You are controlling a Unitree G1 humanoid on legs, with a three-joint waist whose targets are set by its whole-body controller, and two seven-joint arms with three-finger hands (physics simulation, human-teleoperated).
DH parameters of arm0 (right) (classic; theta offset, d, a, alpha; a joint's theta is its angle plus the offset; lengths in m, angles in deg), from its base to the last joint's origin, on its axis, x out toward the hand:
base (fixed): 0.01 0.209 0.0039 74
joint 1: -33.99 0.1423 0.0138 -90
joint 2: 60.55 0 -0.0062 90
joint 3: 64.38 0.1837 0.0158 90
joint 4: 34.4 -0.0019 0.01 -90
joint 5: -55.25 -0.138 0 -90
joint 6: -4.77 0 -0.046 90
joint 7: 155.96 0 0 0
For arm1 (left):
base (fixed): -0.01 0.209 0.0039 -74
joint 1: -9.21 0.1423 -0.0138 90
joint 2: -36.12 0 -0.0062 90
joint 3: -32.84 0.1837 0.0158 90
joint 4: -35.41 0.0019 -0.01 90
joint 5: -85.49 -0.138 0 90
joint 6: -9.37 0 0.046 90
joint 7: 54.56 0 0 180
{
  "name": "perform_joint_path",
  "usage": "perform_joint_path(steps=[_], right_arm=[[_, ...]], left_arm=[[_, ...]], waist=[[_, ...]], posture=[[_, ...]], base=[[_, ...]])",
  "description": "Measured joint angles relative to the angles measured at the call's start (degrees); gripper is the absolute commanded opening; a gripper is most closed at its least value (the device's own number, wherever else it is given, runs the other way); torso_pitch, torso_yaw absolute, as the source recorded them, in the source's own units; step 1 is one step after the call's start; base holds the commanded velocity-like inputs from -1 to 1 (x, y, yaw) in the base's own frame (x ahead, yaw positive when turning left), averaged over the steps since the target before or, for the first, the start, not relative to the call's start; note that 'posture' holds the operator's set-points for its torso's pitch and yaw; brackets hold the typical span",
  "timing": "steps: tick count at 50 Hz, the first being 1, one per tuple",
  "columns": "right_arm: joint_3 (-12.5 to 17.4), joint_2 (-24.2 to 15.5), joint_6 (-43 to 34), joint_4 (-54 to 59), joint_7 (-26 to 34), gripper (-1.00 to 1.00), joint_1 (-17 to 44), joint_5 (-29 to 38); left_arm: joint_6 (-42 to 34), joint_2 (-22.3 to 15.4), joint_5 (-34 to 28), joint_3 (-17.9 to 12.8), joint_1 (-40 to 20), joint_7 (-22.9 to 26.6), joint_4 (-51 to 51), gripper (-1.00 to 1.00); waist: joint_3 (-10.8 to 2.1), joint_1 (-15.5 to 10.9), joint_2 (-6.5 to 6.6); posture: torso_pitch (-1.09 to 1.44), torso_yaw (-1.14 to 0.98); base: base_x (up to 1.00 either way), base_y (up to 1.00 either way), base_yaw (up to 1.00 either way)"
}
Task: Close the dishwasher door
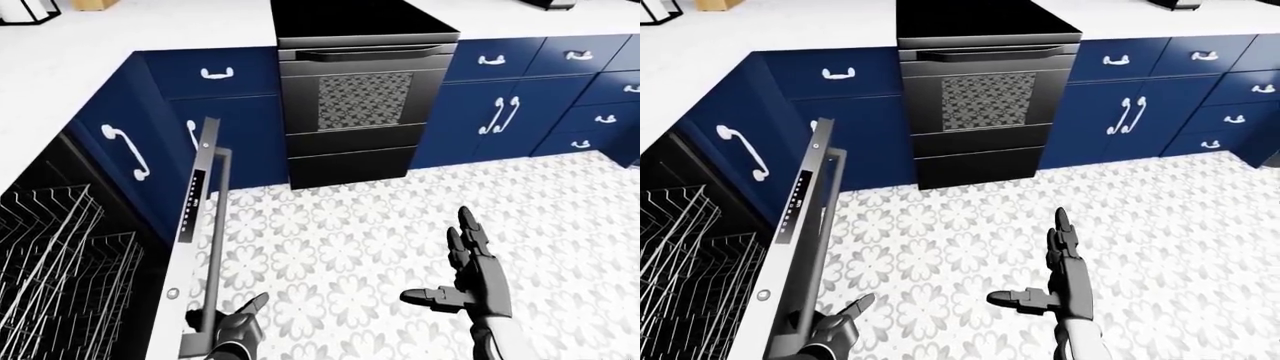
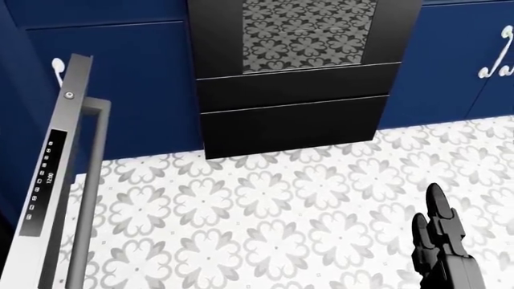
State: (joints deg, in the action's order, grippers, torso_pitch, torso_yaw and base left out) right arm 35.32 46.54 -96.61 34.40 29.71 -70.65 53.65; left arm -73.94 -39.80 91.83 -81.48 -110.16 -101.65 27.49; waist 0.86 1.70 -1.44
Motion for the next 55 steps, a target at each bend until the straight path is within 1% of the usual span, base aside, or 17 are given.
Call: perform_joint_path(steps=[9, 21, 33, 48, 55], right_arm=[[-0.1, -0.1, -0.3, 0.4, -0.1, 1.00, 0.5, 0.0], [-0.3, -0.3, -0.5, 0.8, -0.3, 1.00, 1.0, 0.0], [-0.3, -0.2, -0.3, 0.8, -0.5, 1.00, 0.8, 0.2], [0.0, -0.1, -0.4, 0.2, -0.4, 1.00, 0.4, 0.0], [-0.3, -0.2, -0.5, 0.7, -0.5, 1.00, 0.8, 0.2]], left_arm=[[-0.1, -0.3, 0.2, -0.1, -0.1, -1.1, 0.2, 1.00], [-0.4, -0.7, -0.3, -0.2, -0.4, -5.8, 0.4, 1.00], [-0.4, -1.8, -0.3, -0.4, -0.6, -8.3, 0.1, 1.00], [-0.5, -2.9, -0.3, -0.6, -0.9, -9.6, 0.2, 1.00], [-0.4, -3.8, 0.1, -0.9, -0.9, -9.7, 0.0, 1.00]], waist=[[0.06, 0.1, -0.18], [-0.04, 0.3, -0.63], [-0.08, 0.1, -0.36], [-0.05, 0.3, -0.30], [-0.11, 0.3, -0.23]], posture=[[0.00, 0.00], [0.00, 0.00], [0.00, 0.00], [0.00, 0.00], [0.00, 0.00]], base=[[0.00, 0.00, 0.00], [0.00, 0.00, 0.00], [0.00, 0.00, 0.00], [0.00, 0.00, 0.00], [0.00, 0.00, 0.00]])
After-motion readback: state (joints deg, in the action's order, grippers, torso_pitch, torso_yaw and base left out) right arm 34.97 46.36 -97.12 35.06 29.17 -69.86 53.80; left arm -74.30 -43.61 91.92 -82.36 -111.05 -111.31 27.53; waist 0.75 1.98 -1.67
